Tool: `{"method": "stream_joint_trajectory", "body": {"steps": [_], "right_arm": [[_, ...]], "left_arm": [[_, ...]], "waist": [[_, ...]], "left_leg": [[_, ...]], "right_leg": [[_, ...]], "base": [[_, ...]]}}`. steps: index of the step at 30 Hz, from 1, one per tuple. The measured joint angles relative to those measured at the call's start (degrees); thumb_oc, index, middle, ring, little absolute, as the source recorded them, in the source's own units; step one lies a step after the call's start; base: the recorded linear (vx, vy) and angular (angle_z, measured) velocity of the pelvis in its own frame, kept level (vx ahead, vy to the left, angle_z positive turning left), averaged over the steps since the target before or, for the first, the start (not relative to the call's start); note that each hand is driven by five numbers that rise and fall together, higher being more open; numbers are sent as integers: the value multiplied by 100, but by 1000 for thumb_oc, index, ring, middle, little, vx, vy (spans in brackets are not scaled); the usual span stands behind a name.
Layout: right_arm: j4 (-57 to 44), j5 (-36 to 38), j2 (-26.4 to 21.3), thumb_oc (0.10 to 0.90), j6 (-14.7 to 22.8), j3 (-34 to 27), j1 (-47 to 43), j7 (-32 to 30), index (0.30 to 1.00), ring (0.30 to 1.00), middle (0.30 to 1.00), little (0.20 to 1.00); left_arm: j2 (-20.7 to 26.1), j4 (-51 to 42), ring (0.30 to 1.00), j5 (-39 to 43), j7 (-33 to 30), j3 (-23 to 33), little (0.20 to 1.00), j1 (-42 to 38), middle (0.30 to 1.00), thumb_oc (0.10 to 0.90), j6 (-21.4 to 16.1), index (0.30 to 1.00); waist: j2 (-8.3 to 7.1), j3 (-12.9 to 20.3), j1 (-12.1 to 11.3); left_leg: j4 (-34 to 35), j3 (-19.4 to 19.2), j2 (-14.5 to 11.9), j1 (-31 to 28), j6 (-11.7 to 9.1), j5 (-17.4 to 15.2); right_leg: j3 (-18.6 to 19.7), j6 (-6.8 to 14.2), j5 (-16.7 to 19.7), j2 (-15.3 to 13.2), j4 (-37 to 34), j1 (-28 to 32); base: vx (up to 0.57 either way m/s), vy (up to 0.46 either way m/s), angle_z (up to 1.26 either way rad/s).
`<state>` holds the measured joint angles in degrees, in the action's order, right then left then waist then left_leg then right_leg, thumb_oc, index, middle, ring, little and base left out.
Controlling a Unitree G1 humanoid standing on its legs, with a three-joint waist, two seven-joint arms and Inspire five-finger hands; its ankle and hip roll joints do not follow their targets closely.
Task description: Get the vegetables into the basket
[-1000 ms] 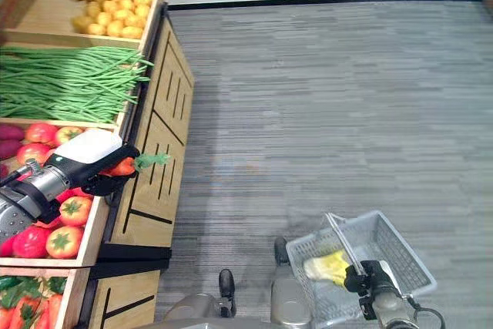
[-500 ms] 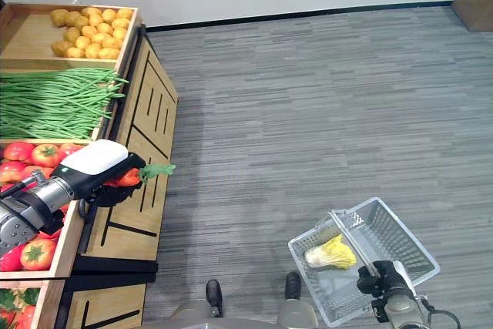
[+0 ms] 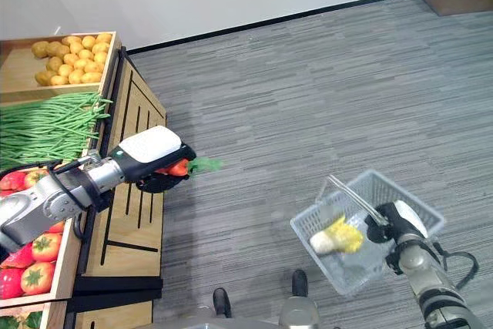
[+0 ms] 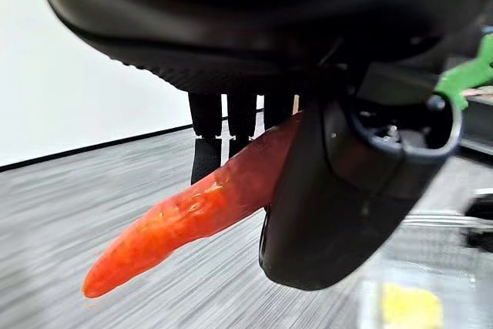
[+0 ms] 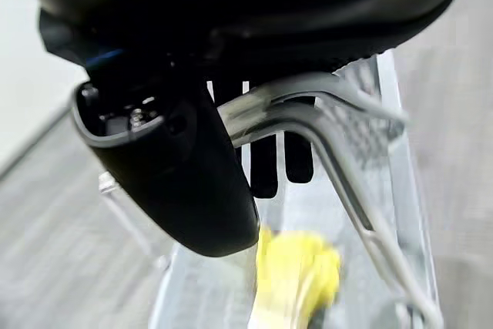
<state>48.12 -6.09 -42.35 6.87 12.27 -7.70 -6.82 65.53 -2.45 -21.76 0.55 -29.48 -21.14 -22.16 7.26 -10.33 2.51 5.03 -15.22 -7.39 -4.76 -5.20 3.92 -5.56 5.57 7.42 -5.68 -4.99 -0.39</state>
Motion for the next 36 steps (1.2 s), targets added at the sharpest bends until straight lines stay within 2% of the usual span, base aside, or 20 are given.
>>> {"method": "stream_joint_trajectory", "body": {"steps": [3,6,11,14,15,18,23,26,36], "right_arm": [[-52,30,0,400,7,69,-223,-41,300,300,300,300],[-475,31,-38,400,27,130,-280,-56,300,300,300,300],[-422,29,-37,400,17,551,-768,-82,300,300,300,300],[-397,35,25,400,12,849,-980,-80,300,300,300,300],[-361,41,144,400,-31,869,-1050,-80,300,300,300,300],[-393,241,255,400,-28,1067,-1111,-77,300,300,300,300],[-638,601,454,400,-43,1071,-1119,-75,300,300,300,300],[-1281,767,535,400,-41,1117,-1137,-68,300,300,300,300],[-1562,1061,540,400,-40,1234,-1314,-65,300,300,300,300]], "left_arm": [[-57,-5,300,-2,-2,-323,300,-349,300,400,-12,300],[-137,-49,300,-20,0,-366,300,-371,300,400,-26,300],[-245,-199,300,-87,5,-896,300,-886,300,400,-32,300],[-460,-245,300,-82,6,-1013,300,-1052,300,400,-62,300],[-571,-244,300,-82,10,-1257,300,-1301,300,400,-26,300],[-900,-250,300,-78,8,-1373,300,-1426,300,400,-62,300],[-1121,-365,300,-76,16,-1486,300,-1435,300,400,-56,300],[-1471,-390,300,-72,140,-1497,300,-1433,300,400,-45,300],[-1841,-208,300,-72,234,-1708,300,-1405,300,400,-11,300]], "waist": [[20,14,-12],[21,14,-5],[17,12,-28],[18,13,-43],[14,10,-53],[14,10,-48],[11,8,-16],[3,3,-16],[-8,-4,-12]], "left_leg": [[0,0,4,-14,0,0],[0,-18,3,-26,0,0],[0,-11,27,-29,3,-1],[1,-5,39,-28,5,-2],[1,-2,39,-28,5,-2],[1,-3,38,-29,5,-2],[1,-14,38,-31,5,-3],[2,-23,35,-40,7,-3],[2,-84,23,-78,10,-6]], "right_leg": [[8,0,6,-4,-1,14],[25,-3,14,-3,-2,11],[21,4,27,-24,0,21],[15,5,27,-38,0,24],[14,5,28,-37,0,24],[15,5,28,-36,0,25],[28,5,28,-33,0,18],[37,5,28,-29,0,21],[83,2,32,-11,1,27]], "base": [[10,3,0],[8,1,-1],[0,0,0],[0,0,0],[0,0,0],[0,0,0],[0,0,0],[11,-4,0],[3,-2,-1]]}}
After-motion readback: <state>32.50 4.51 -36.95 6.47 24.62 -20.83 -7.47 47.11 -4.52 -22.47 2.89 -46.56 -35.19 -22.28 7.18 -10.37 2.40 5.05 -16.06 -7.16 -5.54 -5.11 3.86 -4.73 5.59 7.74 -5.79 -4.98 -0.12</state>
